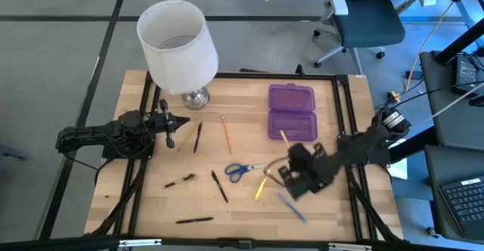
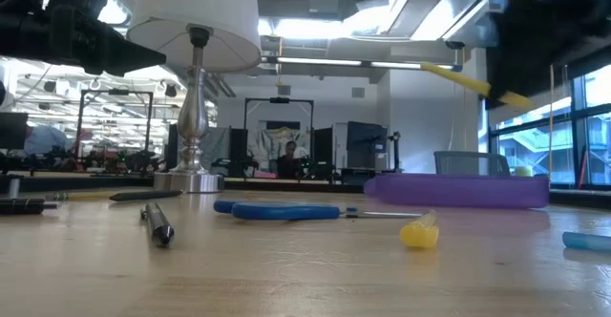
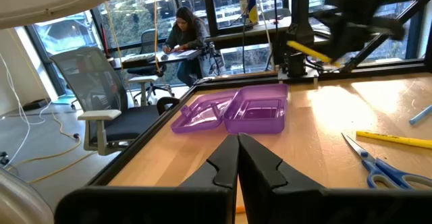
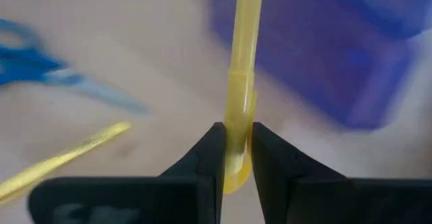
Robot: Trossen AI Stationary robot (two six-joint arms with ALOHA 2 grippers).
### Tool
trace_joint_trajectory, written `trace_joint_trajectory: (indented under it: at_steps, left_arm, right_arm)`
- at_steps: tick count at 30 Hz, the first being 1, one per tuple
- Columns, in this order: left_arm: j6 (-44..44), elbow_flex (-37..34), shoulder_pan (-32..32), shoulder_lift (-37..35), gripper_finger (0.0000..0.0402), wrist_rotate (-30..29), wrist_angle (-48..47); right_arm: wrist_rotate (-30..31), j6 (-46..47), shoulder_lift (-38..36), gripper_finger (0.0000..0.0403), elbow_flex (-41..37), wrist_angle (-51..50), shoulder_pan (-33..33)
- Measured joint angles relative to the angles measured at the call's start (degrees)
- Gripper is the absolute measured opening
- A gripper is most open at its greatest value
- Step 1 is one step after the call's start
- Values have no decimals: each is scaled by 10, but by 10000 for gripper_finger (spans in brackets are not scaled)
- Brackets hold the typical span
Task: Pick & place school supplies into a supply box
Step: Put the right yellow pen into the purple supply box
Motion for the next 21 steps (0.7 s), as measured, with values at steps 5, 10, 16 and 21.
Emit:
trace_joint_trajectory:
  at_steps: [5,10,16,21]
  left_arm:
    - [0,0,0,0,4,0,0]
    - [0,0,0,0,4,0,0]
    - [0,0,0,0,4,0,0]
    - [-1,0,0,0,4,0,0]
  right_arm:
    - [-72,-193,0,64,15,-91,-109]
    - [-114,-432,-1,64,-11,-60,-228]
    - [-150,-701,-1,61,-43,13,-346]
    - [-248,-867,-1,58,-67,147,-412]
